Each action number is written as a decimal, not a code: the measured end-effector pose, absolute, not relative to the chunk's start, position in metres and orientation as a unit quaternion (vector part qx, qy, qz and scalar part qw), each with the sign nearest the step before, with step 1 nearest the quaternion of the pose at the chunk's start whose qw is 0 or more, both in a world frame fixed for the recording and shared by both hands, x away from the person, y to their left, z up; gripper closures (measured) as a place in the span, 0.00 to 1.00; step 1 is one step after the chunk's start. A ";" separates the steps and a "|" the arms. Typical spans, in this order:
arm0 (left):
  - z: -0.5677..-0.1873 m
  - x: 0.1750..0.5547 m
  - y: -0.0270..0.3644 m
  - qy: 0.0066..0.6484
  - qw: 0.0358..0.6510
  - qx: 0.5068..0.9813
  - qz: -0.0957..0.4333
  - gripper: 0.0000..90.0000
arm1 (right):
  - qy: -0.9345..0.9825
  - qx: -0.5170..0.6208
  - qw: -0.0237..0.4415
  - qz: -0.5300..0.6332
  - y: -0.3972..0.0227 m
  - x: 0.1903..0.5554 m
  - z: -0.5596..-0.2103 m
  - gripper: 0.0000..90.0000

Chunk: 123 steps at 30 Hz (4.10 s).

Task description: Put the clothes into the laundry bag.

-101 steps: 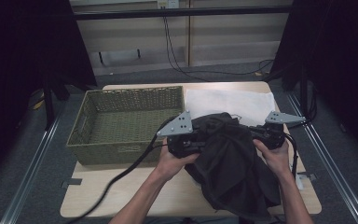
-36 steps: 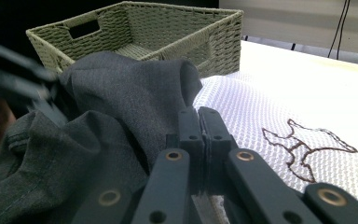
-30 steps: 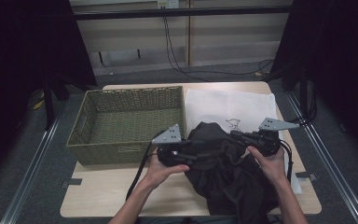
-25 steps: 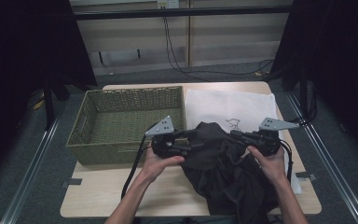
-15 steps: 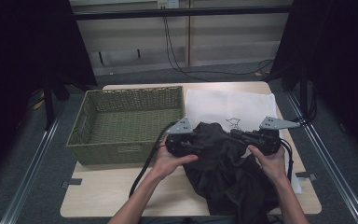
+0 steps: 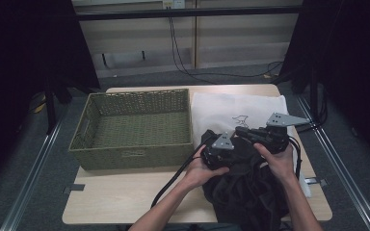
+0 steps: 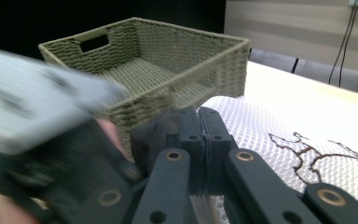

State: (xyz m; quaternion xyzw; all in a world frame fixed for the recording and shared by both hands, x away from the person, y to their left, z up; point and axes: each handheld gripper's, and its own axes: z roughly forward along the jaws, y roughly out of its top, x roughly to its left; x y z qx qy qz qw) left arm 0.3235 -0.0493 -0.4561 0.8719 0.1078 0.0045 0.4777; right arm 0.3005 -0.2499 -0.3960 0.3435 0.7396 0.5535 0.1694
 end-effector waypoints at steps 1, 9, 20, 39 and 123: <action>-0.459 0.326 -0.050 0.111 0.473 0.874 0.004 0.95 | 0.741 0.339 0.170 0.555 -0.249 0.299 -0.394 0.99; -0.468 0.332 -0.050 0.140 0.483 0.864 0.016 0.95 | 0.750 0.323 0.166 0.554 -0.247 0.268 -0.388 0.99; -0.461 0.329 -0.023 0.143 0.542 0.828 -0.015 0.67 | 0.753 0.355 0.142 0.535 -0.255 0.261 -0.430 0.99; -0.464 0.284 -0.019 0.073 0.519 0.851 -0.033 0.18 | 0.747 0.367 0.135 0.537 -0.262 0.268 -0.437 0.99; -0.460 0.315 -0.037 0.127 0.524 0.842 0.034 0.85 | 0.756 0.358 0.095 0.539 -0.248 0.238 -0.418 0.99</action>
